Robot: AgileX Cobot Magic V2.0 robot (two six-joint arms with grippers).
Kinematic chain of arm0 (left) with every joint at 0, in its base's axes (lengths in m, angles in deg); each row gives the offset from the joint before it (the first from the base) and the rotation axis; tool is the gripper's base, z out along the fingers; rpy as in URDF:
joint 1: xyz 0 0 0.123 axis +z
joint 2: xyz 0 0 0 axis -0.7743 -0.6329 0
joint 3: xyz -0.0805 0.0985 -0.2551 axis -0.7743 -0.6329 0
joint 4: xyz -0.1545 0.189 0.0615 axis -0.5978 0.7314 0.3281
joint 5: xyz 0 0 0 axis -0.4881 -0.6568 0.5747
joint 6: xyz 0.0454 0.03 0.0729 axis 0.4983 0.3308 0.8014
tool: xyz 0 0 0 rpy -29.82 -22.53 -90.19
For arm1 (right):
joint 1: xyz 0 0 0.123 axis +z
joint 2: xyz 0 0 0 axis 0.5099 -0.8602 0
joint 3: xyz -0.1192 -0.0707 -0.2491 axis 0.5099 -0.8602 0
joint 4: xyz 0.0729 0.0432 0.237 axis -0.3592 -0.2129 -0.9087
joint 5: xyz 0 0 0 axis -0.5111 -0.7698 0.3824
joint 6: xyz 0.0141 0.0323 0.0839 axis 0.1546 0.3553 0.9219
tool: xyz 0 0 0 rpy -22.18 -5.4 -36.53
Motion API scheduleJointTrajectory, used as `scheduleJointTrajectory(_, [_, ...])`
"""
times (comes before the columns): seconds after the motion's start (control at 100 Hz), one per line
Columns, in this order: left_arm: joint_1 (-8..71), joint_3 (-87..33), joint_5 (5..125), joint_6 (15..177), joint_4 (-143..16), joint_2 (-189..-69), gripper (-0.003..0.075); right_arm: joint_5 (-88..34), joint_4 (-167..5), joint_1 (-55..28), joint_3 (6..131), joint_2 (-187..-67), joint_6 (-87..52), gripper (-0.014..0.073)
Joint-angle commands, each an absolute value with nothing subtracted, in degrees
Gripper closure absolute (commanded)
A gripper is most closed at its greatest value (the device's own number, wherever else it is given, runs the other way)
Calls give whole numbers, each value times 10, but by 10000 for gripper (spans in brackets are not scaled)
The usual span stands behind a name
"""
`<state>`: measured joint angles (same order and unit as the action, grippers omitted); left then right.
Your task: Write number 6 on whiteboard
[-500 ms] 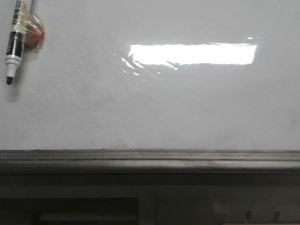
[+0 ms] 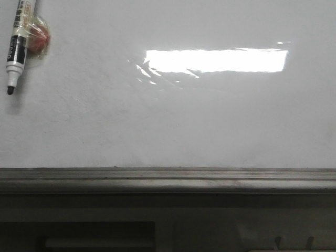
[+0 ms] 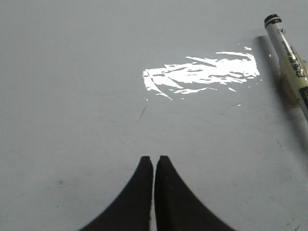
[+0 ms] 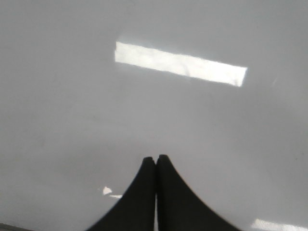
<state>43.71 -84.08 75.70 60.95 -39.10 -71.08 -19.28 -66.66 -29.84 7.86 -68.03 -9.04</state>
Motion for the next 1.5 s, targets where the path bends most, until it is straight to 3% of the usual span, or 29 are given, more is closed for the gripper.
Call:
scheduleJointTrajectory(0.0, [432, -869, 802, 604, -391, -693, 740, -147, -660, -301, 65, -670, -91, 661])
scheduleJointTrajectory(0.51, [432, -869, 804, 604, -409, -693, 740, -143, -683, -301, 65, -670, -91, 661])
scheduleJointTrajectory(1.02, [432, -865, 828, 604, -734, -693, 741, -99, -995, -301, 69, -670, -91, 661])
scheduleJointTrajectory(1.21, [432, -809, 797, 604, -740, -702, 741, -197, -987, -301, 135, -689, -91, 646])
scheduleJointTrajectory(1.49, [432, -642, 604, 638, -665, -841, 741, -356, -959, -301, 266, -847, -91, 647])
